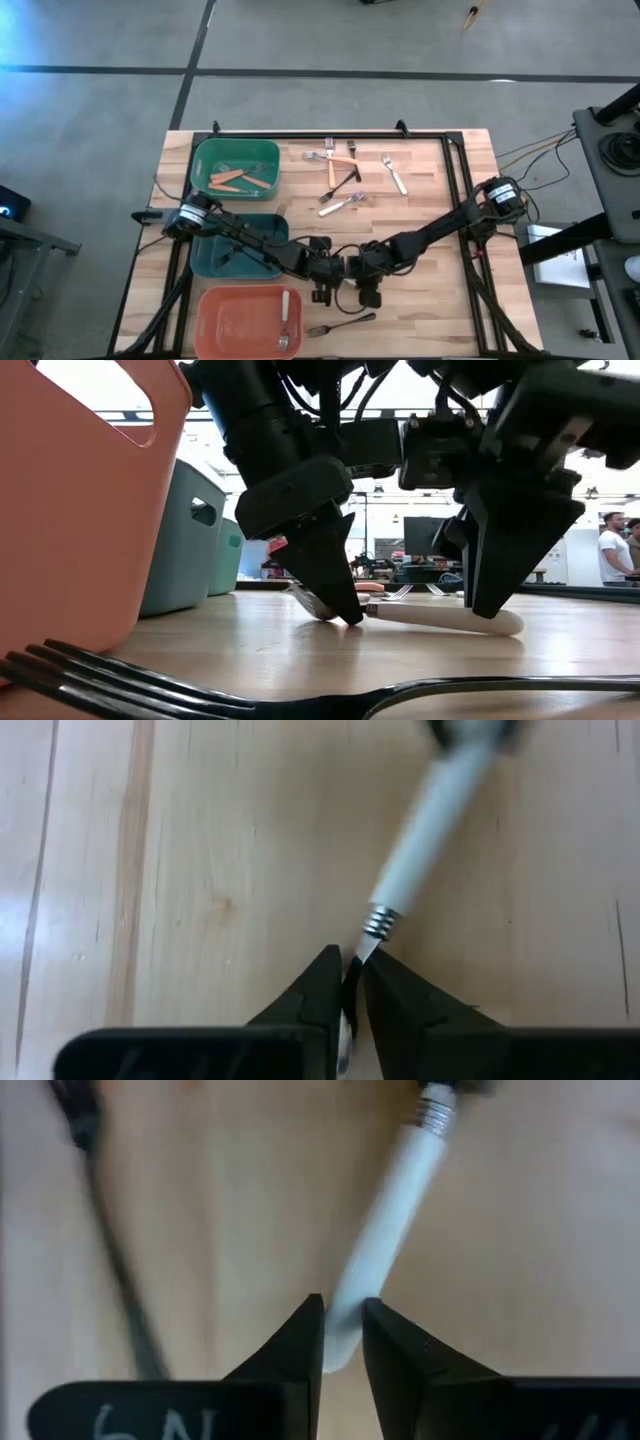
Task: Sort silverware by color (type)
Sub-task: Put the white fork into the orange bin
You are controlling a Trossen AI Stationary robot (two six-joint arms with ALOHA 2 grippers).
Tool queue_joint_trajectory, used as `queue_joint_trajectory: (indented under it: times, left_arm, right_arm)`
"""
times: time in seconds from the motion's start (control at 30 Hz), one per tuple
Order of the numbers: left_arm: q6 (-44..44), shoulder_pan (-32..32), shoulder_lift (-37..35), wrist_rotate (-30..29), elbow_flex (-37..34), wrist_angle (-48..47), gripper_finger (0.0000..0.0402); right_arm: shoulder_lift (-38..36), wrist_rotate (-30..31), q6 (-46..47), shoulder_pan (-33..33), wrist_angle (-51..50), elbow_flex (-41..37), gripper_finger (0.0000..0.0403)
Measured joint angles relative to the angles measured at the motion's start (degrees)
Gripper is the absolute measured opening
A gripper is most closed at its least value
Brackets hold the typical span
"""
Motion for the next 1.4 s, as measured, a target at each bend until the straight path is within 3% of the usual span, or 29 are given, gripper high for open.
queue_joint_trajectory:
  times: [0.27,0.53,1.17,1.3,1.4]
  left_arm:
    - [1.2,0.2,0.0,-0.1,-0.1,-0.2,0.0032]
    - [4.9,0.3,0.0,1.9,-0.1,-0.4,0.0005]
    - [2.1,1.7,-0.1,12.9,0.1,-1.2,0.0002]
    - [2.0,1.8,-0.1,13.4,0.3,-1.0,0.0002]
    - [2.0,1.8,-0.1,13.6,0.3,-0.9,0.0002]
  right_arm:
    - [-0.4,-0.9,0.2,-0.1,2.4,0.0,0.0032]
    - [-0.4,0.0,1.5,-0.1,2.5,0.1,0.0031]
    - [-2.7,3.2,2.0,0.0,1.4,0.3,0.0113]
    - [-2.4,4.2,1.7,0.0,-0.2,0.3,0.0090]
    - [-2.0,4.7,1.2,-0.1,-1.5,0.4,0.0047]
